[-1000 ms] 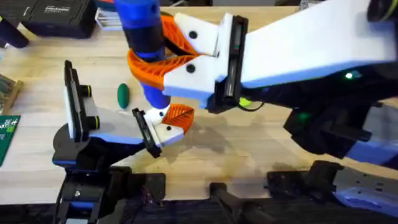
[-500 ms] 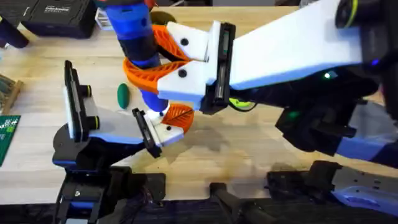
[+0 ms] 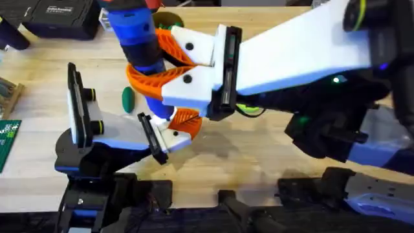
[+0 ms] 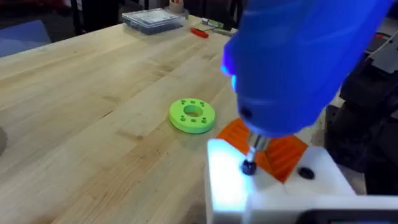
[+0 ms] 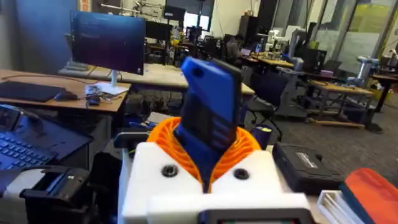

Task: Pick up the gripper from the table and insert it into the empty holder that is missing its gripper. Then pick up a screw, insert it into the mounting hole, and use the screwdriver to tighten it. Finally, clean up the table by picking up the vegetable and placing it into the bucket.

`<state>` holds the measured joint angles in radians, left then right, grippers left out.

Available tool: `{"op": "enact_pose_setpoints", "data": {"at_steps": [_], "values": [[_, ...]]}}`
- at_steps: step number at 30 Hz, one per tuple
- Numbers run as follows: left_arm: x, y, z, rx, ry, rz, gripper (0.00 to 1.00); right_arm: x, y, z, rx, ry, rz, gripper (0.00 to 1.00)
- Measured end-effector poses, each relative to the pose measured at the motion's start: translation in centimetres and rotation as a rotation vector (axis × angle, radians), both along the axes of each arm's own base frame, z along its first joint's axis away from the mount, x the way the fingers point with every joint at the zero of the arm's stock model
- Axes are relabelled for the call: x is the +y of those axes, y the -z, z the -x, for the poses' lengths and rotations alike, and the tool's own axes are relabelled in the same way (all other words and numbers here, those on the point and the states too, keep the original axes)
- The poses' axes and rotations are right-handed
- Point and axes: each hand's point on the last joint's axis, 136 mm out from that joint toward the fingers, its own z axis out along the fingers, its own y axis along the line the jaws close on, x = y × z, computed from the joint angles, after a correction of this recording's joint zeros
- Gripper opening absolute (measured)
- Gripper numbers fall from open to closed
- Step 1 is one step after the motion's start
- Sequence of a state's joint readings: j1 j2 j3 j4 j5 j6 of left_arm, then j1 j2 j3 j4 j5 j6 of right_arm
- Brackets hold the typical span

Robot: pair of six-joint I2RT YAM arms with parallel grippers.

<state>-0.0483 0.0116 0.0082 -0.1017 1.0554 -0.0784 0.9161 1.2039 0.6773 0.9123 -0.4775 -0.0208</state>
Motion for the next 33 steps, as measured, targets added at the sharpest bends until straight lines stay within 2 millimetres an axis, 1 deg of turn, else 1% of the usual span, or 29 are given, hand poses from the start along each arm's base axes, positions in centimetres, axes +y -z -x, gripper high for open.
{"op": "enact_pose_setpoints", "data": {"at_steps": [5,33], "values": [[0.00,0.00,0.00,0.000,0.000,0.000,0.013,0.26,0.54,-0.19,0.012,-0.001,0.013,0.027],[-0.06,0.03,0.11,0.000,0.007,-0.001,0.013,0.39,1.06,-0.27,0.027,-0.002,0.031,0.027]]}}
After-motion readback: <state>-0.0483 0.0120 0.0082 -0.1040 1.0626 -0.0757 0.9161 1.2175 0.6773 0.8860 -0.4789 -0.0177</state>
